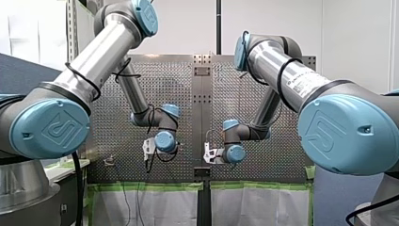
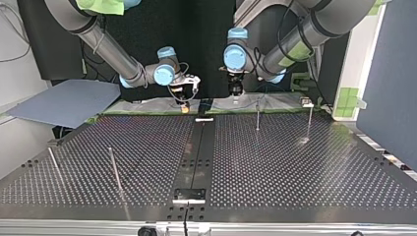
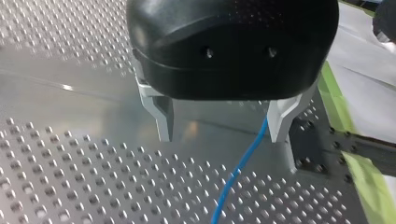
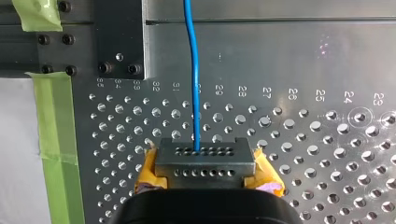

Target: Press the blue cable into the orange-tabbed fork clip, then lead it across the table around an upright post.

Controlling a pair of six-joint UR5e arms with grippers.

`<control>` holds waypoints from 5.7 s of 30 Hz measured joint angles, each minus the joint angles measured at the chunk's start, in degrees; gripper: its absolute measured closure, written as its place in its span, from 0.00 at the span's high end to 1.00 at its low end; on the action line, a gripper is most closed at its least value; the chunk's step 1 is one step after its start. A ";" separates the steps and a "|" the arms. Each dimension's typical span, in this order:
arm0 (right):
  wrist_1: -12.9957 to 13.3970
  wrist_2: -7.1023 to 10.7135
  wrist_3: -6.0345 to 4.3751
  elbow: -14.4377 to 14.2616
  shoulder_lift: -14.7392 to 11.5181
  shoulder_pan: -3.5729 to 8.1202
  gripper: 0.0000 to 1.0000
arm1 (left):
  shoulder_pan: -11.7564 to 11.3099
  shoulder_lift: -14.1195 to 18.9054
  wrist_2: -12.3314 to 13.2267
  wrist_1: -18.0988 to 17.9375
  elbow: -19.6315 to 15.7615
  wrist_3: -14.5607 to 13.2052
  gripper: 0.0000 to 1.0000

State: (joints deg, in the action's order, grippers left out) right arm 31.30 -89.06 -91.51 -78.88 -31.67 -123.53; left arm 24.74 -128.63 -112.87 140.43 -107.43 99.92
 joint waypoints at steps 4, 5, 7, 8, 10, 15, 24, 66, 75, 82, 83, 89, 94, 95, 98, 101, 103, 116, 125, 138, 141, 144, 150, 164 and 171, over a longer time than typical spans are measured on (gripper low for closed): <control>0.00 -0.05 0.00 0.00 0.01 -0.06 0.00 | -1.76 0.00 1.26 1.80 0.03 0.08 1.00; 0.00 -0.05 0.00 0.00 0.01 -0.09 0.00 | -2.35 0.00 1.46 2.20 0.05 0.09 1.00; 0.00 -0.09 0.00 0.00 0.00 -0.17 0.00 | -2.99 -0.09 1.70 2.56 0.25 0.09 1.00; 0.00 -0.09 0.00 0.00 0.00 -0.21 0.00 | -3.25 -0.26 1.83 2.74 0.53 0.10 1.00; 0.00 -0.09 -0.01 0.00 0.00 -0.29 0.00 | -3.51 -0.70 1.93 3.10 1.16 0.10 1.00; 0.00 -0.07 -0.01 0.00 -0.01 -0.34 0.00 | -3.77 -2.55 1.27 4.17 3.50 0.40 1.00; 0.00 -0.07 0.00 -0.01 0.00 -0.35 0.00 | -4.55 -3.14 0.69 4.61 7.39 1.06 1.00; 0.00 -0.06 0.00 0.00 0.03 -0.64 0.00 | -6.03 -6.75 -1.67 5.81 10.48 -1.95 0.24; 0.00 -0.07 -0.06 0.00 0.07 -0.62 0.00 | -5.63 -6.75 -1.39 5.43 10.48 -4.14 0.02; 0.00 -0.07 -0.05 0.00 0.07 -0.62 0.00 | -5.46 -6.75 -1.20 5.34 10.50 -4.95 0.02; 0.00 -0.07 -0.05 0.00 0.07 -0.63 0.00 | -5.44 -6.75 -1.29 5.37 10.50 -4.99 0.02; 0.00 -0.11 -0.09 0.01 0.06 -0.56 0.00 | -5.33 -6.72 -1.50 6.35 10.51 -5.39 0.02; -0.59 -0.90 0.14 0.65 -0.31 -0.21 0.00 | -4.89 -6.25 -1.64 7.67 10.51 -5.48 0.02; -0.92 -1.19 0.24 0.81 -0.53 -0.17 0.00 | -4.65 -5.93 -1.68 7.85 10.51 -5.47 0.02; -2.19 -2.03 0.49 1.10 -1.52 -0.18 0.00 | -3.96 -4.66 -1.95 8.10 10.51 -5.39 0.02; -3.77 -2.57 0.50 1.18 -3.01 -0.29 0.00 | -3.22 -3.15 -2.12 8.32 10.51 -5.14 0.02; -4.88 -2.78 0.49 1.18 -4.17 -0.38 0.00 | -2.79 -2.28 -2.17 8.57 10.51 -4.91 0.02; -8.12 -3.00 -0.28 1.25 -11.56 -0.73 0.00 | -0.06 4.87 -3.05 12.06 10.58 -1.86 0.02; -10.00 -3.10 -0.12 3.54 -16.21 -1.09 0.00 | 1.60 9.79 -6.40 15.72 11.86 -2.13 0.02; -14.35 -3.07 0.04 8.27 -19.71 -2.07 0.00 | 4.72 15.41 -8.09 19.90 16.08 -1.38 0.02; -14.49 -3.12 -0.14 8.38 -21.08 -2.04 0.00 | 5.03 16.97 -8.13 20.45 16.80 -1.49 0.02; -14.56 -3.15 -0.34 8.46 -22.58 -1.86 0.00 | 5.23 18.12 -8.13 21.47 17.90 -1.67 0.02; -14.77 -3.22 -0.92 8.91 -25.71 -1.45 0.00 | 5.62 18.65 -8.40 24.46 21.05 -2.38 0.02; -16.16 -3.65 -1.23 10.00 -29.50 -1.23 0.00 | 5.30 18.71 -8.72 25.96 24.98 -2.53 0.02; -16.87 -4.72 -1.31 10.11 -32.08 -1.07 0.00 | 5.51 18.72 -8.72 27.51 27.33 -2.87 0.02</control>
State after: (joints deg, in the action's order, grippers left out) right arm 14.43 -93.78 -92.82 -68.77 -63.76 -124.60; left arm 30.25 -109.91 -121.59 167.94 -80.10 97.04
